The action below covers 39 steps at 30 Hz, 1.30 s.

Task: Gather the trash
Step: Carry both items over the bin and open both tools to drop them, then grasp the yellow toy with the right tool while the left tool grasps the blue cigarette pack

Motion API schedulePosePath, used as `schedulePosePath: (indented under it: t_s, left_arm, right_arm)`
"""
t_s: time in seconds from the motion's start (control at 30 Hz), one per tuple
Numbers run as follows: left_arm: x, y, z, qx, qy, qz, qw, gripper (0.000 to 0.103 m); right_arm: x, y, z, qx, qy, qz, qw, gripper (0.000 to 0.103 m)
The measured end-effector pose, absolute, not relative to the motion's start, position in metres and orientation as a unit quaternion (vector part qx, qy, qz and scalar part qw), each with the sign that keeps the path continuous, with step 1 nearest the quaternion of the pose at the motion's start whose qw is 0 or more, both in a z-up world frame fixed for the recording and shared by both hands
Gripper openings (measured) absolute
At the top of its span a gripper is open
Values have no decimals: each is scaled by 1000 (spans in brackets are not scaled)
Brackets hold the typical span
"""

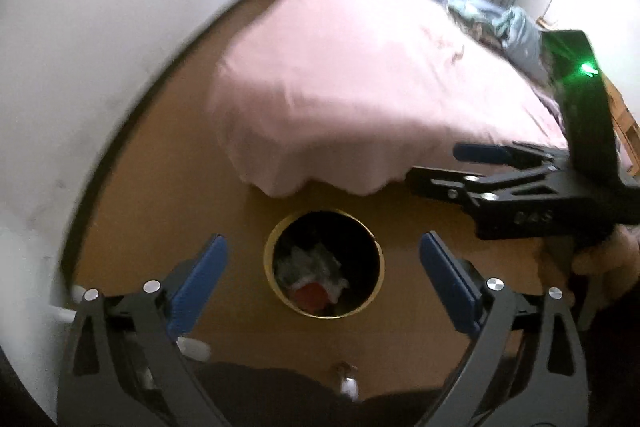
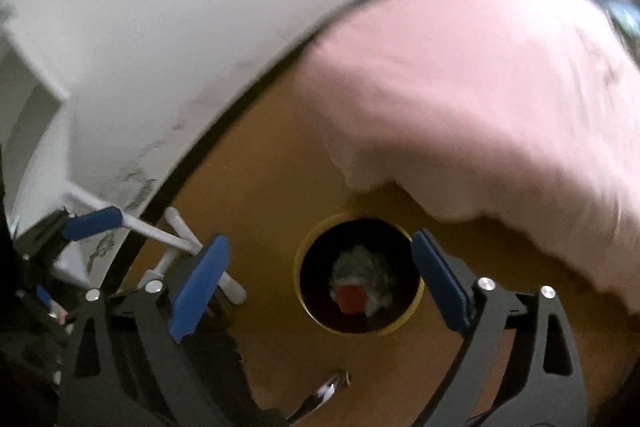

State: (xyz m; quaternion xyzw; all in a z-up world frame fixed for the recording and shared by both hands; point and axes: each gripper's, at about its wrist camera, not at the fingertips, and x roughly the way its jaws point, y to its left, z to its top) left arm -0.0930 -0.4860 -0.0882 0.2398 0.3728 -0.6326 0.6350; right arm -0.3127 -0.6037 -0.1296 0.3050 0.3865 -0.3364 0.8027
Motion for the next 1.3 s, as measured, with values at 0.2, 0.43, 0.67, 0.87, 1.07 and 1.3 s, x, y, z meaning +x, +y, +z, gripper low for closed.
schedulePosePath:
  t_s: [0.2, 0.43, 0.67, 0.87, 1.07, 1.3]
  left_arm:
    - [-21, -370, -29, 219, 344, -542, 734, 96]
    - [84, -178, -13, 147, 385, -349, 842, 96]
    - [121, -30, -26, 46, 437, -215, 872, 96]
    - [127, 31, -35, 13, 452, -170, 875, 96]
    - [139, 29, -31, 18, 448, -175, 876, 96]
    - [160, -11, -22, 85, 427, -218, 874, 96]
  right_arm:
    - [-193, -509, -59, 191, 379, -202, 883, 93]
    - [-38, -370, -46, 87, 412, 46, 906, 93]
    - [66, -273, -56, -16, 452, 180, 873, 87]
    - [113, -234, -64, -57, 477, 211, 851, 69]
    - [113, -204, -69, -106, 479, 245, 836, 46]
    - [101, -201, -63, -118, 474, 227, 842, 14]
